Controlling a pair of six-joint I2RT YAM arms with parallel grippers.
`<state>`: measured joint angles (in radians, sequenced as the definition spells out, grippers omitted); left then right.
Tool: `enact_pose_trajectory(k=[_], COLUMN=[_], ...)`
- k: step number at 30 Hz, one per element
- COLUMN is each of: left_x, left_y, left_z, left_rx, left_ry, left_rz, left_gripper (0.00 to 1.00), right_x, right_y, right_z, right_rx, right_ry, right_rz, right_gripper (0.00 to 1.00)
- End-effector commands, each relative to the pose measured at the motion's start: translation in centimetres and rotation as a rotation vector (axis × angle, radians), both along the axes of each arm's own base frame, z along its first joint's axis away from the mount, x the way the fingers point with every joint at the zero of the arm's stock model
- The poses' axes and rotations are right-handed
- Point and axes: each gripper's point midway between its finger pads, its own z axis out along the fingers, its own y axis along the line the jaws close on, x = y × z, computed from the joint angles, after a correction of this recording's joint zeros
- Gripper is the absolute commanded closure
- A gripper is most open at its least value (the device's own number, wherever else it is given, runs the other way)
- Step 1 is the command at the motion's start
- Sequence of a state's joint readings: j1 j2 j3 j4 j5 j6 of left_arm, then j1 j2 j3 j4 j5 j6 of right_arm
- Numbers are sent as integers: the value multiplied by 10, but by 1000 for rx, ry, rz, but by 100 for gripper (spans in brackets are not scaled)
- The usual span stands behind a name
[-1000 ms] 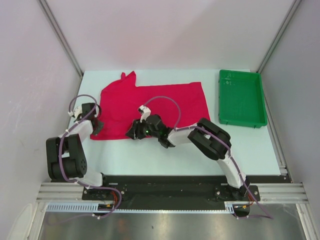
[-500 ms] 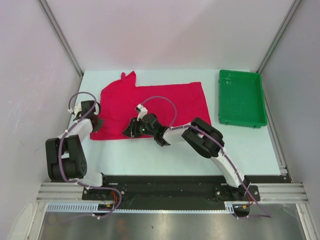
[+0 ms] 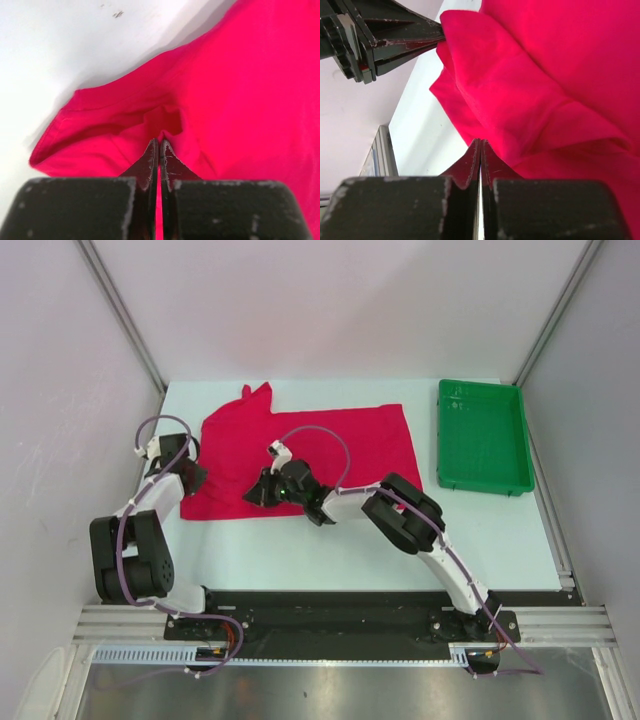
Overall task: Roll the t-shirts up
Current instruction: Fold the T-shirt at the center of the board.
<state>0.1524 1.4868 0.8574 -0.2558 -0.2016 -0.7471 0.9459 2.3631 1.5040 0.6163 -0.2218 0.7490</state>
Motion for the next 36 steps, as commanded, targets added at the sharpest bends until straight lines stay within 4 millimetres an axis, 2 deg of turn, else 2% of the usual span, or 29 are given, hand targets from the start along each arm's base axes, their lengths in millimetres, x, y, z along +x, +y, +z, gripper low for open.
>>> enact_pose_trajectory(k=[1, 2, 4, 5, 7, 8, 11, 15, 20, 24, 28, 30, 33, 34, 36], left_x=[34, 38, 41, 42, 43, 42, 41, 39, 38, 38, 38, 37, 37, 37, 38], left_y=[-6, -5, -8, -7, -7, -6, -8, -9, -8, -8, -10, -11, -11, -11, -12], left_z=[34, 36, 37, 38, 37, 35, 31, 27, 28, 29, 29, 29, 29, 30, 31], left_rx=[4, 5, 1, 1, 4, 5, -2, -8, -1, -3, -13, -16, -17, -17, -16], left_ry=[-128, -134, -135, -136, -134, -130, -127, -119, -117, -118, -125, -126, -130, -131, -134], left_rz=[-60, -59, -64, -62, -61, -58, -60, -62, -61, -61, -62, -61, -61, -61, -66], left_gripper=[100, 100, 100, 100, 100, 100, 100, 100, 100, 100, 100, 100, 99, 100, 100], right_x=[29, 30, 29, 24, 15, 10, -1, -9, -5, 3, 9, 15, 18, 19, 20], right_y=[-5, -7, -10, -14, -14, -16, -9, 0, 2, 3, 5, 11, 14, 14, 13], right_z=[25, 21, 24, 16, 18, 11, 6, 2, -3, -22, -27, -20, -18, -18, -14], right_rx=[26, 5, -18, -46, -58, -68, -57, -29, -17, -37, -41, -28, -18, -18, -10], right_ry=[-54, -52, -57, -48, -53, -43, -23, 0, 29, 66, 67, 58, 61, 62, 63], right_rz=[-42, -41, -47, -42, -41, -39, -31, -27, -67, -103, -125, -126, -134, -136, -137], right_gripper=[100, 100, 92, 83, 74, 65, 54, 46, 48, 52, 57, 59, 67, 74, 81])
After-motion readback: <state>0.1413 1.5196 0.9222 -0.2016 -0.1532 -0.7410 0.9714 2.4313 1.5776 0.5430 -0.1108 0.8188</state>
